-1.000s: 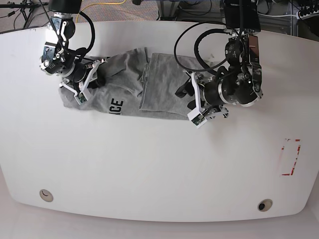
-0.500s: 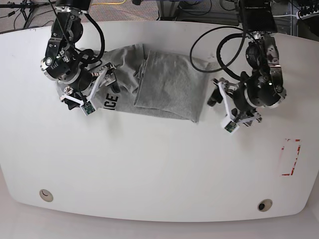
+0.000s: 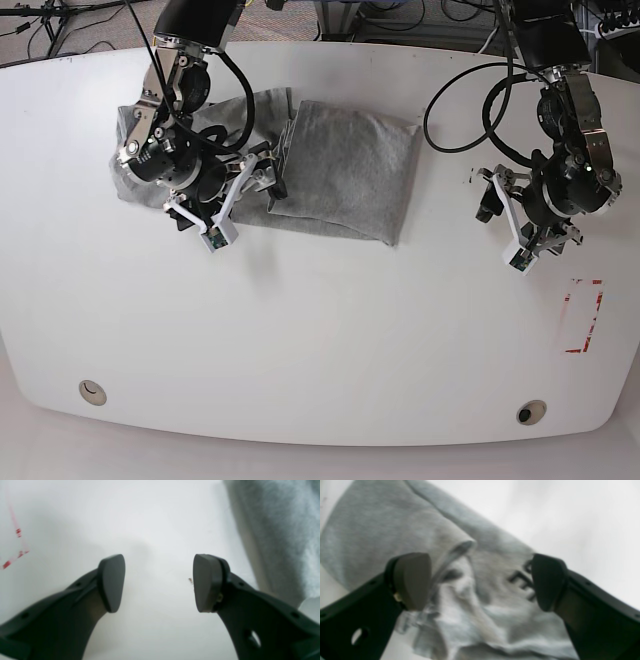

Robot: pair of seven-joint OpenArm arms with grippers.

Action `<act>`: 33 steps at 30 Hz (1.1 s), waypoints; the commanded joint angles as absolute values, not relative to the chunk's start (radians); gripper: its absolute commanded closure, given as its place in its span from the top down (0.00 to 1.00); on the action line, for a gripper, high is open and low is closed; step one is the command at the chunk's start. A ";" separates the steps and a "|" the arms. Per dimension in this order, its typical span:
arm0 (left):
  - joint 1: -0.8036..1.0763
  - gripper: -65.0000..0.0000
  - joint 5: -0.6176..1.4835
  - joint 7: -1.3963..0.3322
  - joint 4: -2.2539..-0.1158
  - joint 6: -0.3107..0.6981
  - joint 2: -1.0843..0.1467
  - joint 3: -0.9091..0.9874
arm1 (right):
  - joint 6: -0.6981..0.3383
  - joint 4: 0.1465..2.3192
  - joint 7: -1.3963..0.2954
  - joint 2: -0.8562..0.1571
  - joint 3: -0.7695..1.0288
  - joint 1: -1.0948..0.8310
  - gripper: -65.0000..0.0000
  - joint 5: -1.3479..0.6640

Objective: Fold the T-shirt properly
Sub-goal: 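Open both grippers and lift them off the folded shirt, then grasp the shirt with the right gripper and drag it away from the left gripper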

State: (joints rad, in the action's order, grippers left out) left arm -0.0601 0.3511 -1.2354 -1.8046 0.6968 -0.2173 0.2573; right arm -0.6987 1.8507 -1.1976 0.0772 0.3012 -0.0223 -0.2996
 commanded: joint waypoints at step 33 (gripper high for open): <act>-0.013 0.62 0.366 -1.214 -1.816 0.698 -0.236 0.300 | -0.698 1.689 -1.179 0.153 0.300 0.059 0.00 -0.320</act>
State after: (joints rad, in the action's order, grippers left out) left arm 0.0006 0.3588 -1.2324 -1.8030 0.6971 -0.2249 0.2966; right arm -0.6979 1.6737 -1.1973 0.1509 0.3012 0.0425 -0.3031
